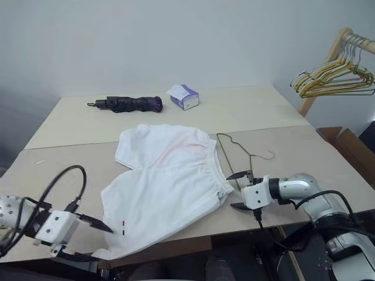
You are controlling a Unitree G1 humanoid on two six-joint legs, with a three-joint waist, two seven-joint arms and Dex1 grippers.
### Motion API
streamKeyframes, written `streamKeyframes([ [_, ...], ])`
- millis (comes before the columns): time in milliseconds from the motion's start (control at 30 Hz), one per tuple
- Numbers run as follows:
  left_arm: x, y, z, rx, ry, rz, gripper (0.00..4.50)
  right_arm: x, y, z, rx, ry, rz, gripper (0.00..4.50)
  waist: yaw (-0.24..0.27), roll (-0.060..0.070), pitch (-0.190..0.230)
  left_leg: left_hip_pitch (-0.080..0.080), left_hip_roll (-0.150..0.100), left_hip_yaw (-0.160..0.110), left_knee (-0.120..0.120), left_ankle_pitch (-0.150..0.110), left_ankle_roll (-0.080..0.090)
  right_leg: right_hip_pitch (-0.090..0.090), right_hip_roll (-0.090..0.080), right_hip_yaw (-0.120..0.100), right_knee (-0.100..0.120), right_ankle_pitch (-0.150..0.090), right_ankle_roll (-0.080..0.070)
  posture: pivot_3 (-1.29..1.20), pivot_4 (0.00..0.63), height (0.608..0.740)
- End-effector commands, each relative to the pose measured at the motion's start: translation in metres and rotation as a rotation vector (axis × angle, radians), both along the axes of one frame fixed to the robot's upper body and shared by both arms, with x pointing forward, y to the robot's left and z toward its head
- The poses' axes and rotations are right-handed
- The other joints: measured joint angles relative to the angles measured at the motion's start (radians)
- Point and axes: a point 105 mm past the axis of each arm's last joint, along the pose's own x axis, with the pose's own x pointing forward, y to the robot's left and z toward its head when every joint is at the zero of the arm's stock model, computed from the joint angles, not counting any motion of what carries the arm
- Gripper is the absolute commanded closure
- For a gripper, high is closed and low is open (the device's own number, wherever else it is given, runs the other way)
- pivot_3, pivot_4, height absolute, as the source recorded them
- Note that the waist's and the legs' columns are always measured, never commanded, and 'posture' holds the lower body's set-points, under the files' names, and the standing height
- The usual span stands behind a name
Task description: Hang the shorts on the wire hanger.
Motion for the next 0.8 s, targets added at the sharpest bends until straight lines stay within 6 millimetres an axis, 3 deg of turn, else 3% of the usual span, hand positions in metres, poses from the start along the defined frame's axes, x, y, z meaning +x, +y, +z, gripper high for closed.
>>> streamKeyframes([
  [33, 0.023, 0.001, 0.040, -0.121, -0.075, 0.072, 0.02, 0.008, -0.009, 0.030, 0.109, 0.028, -0.133, 0.00, 0.011, 0.000, 0.000, 0.000, 0.000, 0.001, 0.000, 0.000, 0.000, -0.005, 0.000, 0.000, 0.000, 0.000, 0.000, -0.02, 0.019, 0.740],
  [133, 0.036, -0.013, 0.071, -0.230, -0.072, 0.114, 0.02, 0.016, -0.016, 0.049, 0.279, 0.100, -0.319, 0.00, 0.016, -0.001, 0.000, -0.005, 0.001, 0.004, 0.000, 0.000, 0.000, -0.010, 0.001, 0.000, 0.001, 0.000, 0.001, -0.01, 0.017, 0.740],
  [267, 0.049, -0.034, 0.088, -0.354, -0.064, 0.165, 0.02, 0.021, -0.028, 0.053, 0.325, 0.175, -0.524, 0.00, 0.021, 0.000, 0.000, -0.013, 0.001, 0.011, 0.002, 0.004, 0.007, -0.012, 0.003, -0.001, 0.002, 0.001, 0.004, -0.03, 0.014, 0.740],
  [467, 0.074, -0.071, 0.093, -0.518, -0.096, 0.284, 0.02, 0.030, -0.045, 0.027, 0.241, 0.280, -0.877, 0.00, 0.024, -0.001, -0.001, -0.014, 0.000, 0.014, 0.004, 0.004, 0.007, -0.013, 0.006, 0.000, 0.002, 0.003, 0.006, -0.06, 0.012, 0.740],
  [633, 0.074, -0.085, 0.088, -0.556, -0.077, 0.305, 0.02, 0.042, -0.046, 0.004, 0.162, 0.334, -1.106, 0.00, 0.006, -0.002, -0.001, -0.016, 0.000, 0.015, 0.004, 0.004, 0.007, -0.014, 0.008, 0.001, 0.001, 0.003, 0.005, -0.07, 0.011, 0.740],
  [733, 0.073, -0.087, 0.088, -0.559, -0.070, 0.299, 0.00, 0.053, -0.043, 0.000, 0.188, 0.353, -1.180, 0.60, 0.002, -0.002, -0.001, -0.017, 0.001, 0.015, 0.004, 0.004, 0.006, -0.015, 0.011, 0.003, 0.000, 0.004, 0.004, -0.08, 0.010, 0.740],
  [800, 0.073, -0.087, 0.089, -0.561, -0.067, 0.299, 0.00, 0.058, -0.043, -0.003, 0.178, 0.360, -1.212, 1.26, 0.002, -0.002, -0.001, -0.017, 0.001, 0.015, 0.004, 0.004, 0.006, -0.015, 0.012, 0.003, 0.000, 0.004, 0.004, -0.07, 0.011, 0.740],
])
